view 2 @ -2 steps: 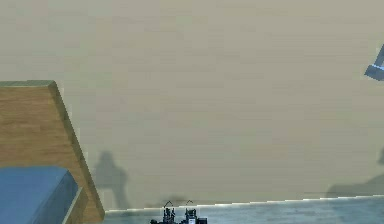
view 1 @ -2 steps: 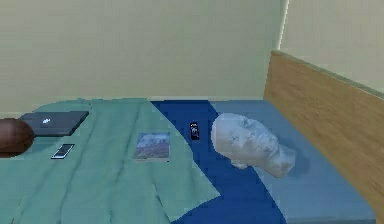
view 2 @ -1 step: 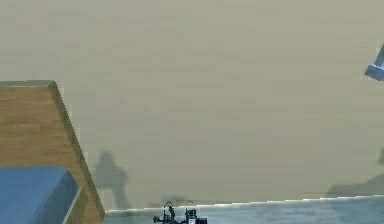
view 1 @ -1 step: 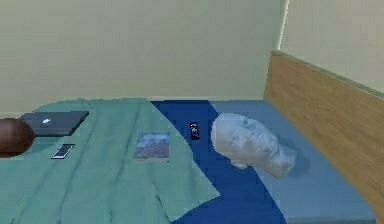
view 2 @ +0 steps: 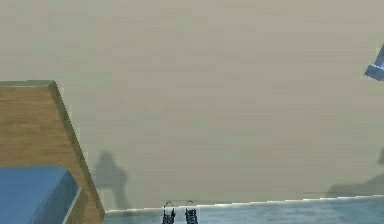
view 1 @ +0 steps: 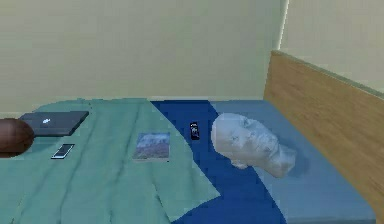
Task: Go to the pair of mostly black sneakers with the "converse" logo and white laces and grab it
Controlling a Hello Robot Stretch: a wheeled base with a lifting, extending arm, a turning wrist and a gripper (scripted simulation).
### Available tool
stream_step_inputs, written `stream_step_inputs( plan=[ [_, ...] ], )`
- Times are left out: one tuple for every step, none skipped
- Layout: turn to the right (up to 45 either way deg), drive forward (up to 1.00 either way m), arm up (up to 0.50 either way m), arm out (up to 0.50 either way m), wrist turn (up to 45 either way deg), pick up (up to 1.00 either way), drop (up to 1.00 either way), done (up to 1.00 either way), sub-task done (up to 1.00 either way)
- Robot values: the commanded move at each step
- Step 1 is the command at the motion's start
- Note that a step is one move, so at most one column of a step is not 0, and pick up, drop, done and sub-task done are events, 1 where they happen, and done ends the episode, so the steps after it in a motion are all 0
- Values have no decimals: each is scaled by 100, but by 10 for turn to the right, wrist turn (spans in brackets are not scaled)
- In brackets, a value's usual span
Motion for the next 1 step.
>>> stream_step_inputs(
  plan=[
    [0,0,0,0,0,100,0,0,0]
  ],
)
